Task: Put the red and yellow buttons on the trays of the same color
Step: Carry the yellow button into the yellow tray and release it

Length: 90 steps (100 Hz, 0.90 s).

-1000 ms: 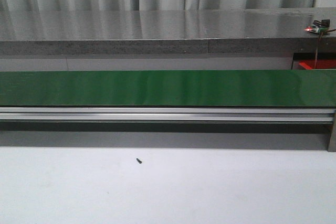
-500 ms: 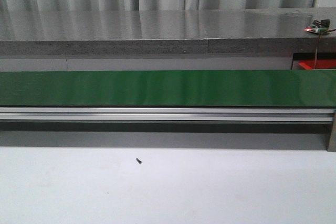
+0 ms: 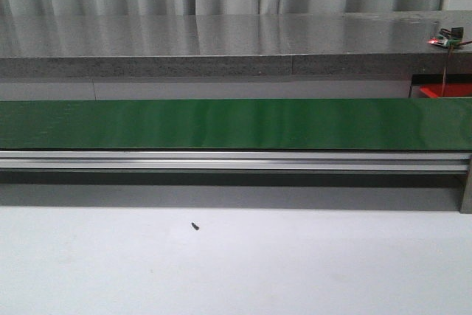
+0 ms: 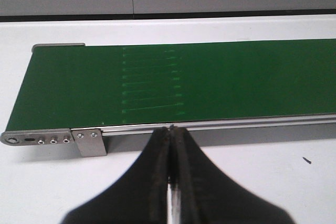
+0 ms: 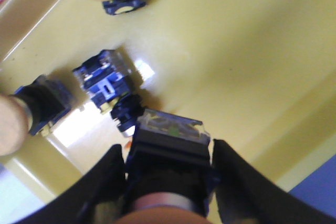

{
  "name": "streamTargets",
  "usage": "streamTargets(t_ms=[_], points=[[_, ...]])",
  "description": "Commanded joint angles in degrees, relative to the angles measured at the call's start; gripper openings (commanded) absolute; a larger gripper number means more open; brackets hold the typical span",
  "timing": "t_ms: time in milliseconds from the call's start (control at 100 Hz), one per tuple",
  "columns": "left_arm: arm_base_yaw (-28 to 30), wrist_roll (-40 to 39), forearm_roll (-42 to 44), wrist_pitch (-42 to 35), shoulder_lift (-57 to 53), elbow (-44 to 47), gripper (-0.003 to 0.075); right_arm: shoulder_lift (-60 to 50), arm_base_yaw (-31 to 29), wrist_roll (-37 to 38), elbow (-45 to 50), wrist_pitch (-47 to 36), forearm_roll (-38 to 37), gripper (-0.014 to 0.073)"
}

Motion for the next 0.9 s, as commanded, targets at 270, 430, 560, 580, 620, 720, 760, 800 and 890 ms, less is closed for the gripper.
streamTargets(t_ms=[270,430,560,580,620,720,760,800,890], points=[[-0.41,-0.25,-0.85,-4.03,-0.08,-1.67,-0.002,4.12,-0.7,0.45,0.3,-7.46,-0.3,0.0276],[-0.41,-0.25,-0.85,-4.03,-0.08,-1.67,-0.002,7.86,-0.7,0.67,0.3,-8.62,-0.36,0.0276],[-0.41,-0.25,-0.85,-4.03,-0.08,-1.67,-0.002,9.76,-0.7,0.74,0.3,-8.79,-0.36,0.0276],[-0.41,-0.25,-0.85,-4.03,-0.08,-1.67,-0.002,10.0,-0.7,0.74,0.3,-8.79,-0.53,0.0277],[-0.41,-0.25,-0.85,-4.03,-0.08,-1.67,-0.002,10.36,-0.7,0.74,0.3,-8.73,-0.59,0.0283],[-0.41,-0.25,-0.85,-4.03,-0.08,-1.67,-0.002,10.9,-0.7,0.74,0.3,-8.69,-0.65,0.0361],[-0.41,-0.25,-0.85,-4.03,-0.08,-1.67,-0.002,10.9,-0.7,0.74,0.3,-8.94,-0.65,0.0412],[-0.41,-0.25,-0.85,-4.03,-0.08,-1.67,-0.002,10.9,-0.7,0.74,0.3,-8.95,-0.58,0.0456],[-0.41,-0.25,-0.85,-4.03,-0.08,-1.67,-0.002,10.53,-0.56,0.88,0.3,-8.82,0.17,0.0491]])
